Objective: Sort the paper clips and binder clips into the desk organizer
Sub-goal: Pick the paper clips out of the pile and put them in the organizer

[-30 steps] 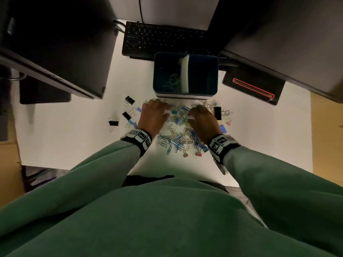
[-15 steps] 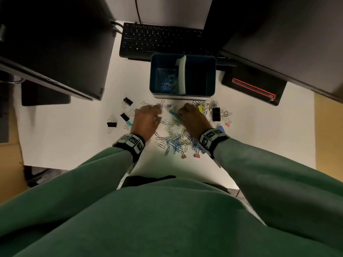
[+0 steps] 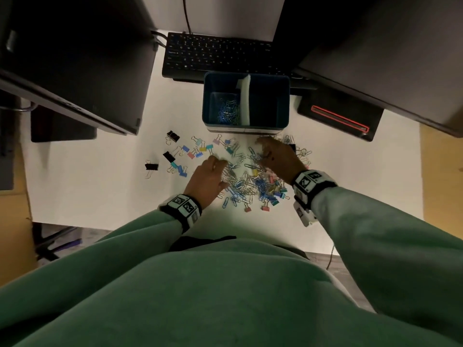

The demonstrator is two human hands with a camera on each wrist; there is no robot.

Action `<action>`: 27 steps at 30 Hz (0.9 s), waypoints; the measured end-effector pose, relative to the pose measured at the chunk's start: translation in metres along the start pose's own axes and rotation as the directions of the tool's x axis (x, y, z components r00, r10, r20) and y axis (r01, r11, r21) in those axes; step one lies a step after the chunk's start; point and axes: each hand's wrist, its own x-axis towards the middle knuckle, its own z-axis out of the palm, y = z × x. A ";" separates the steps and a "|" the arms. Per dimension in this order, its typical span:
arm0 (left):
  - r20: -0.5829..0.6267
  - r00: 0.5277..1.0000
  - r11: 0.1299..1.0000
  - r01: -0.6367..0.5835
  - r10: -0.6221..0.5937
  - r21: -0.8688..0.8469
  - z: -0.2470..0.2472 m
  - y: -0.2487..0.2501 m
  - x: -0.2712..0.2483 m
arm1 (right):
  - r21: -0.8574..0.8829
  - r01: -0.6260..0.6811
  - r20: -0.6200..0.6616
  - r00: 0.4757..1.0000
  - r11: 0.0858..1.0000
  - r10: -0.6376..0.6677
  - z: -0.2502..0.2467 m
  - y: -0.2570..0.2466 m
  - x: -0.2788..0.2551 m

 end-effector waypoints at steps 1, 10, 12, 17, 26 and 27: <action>0.000 1.000 1.000 -0.019 0.019 0.016 0.000 0.001 0.001 | 0.003 -0.008 -0.013 1.000 1.000 0.008 -0.006 0.000 0.000; 0.014 1.000 0.999 -0.028 0.028 -0.046 0.001 0.013 0.014 | -0.338 0.046 -0.015 0.998 0.940 -0.054 -0.011 -0.016 0.011; 0.017 1.000 0.991 -0.014 0.016 -0.130 -0.002 0.008 0.013 | -0.536 0.175 0.009 0.980 0.826 -0.201 0.002 -0.024 0.008; -0.002 1.000 0.974 0.030 -0.031 -0.225 -0.014 -0.006 0.004 | -0.620 0.308 0.164 0.950 0.722 -0.265 0.050 -0.035 -0.010; -0.149 0.985 0.829 -0.010 -0.088 -0.559 -0.092 0.002 -0.005 | -0.486 0.307 0.227 0.948 0.818 -0.221 0.075 -0.017 -0.020; -0.165 0.980 0.803 -0.010 -0.110 -0.596 -0.105 0.007 0.004 | -0.438 0.284 0.212 0.955 0.853 -0.209 0.073 -0.015 -0.018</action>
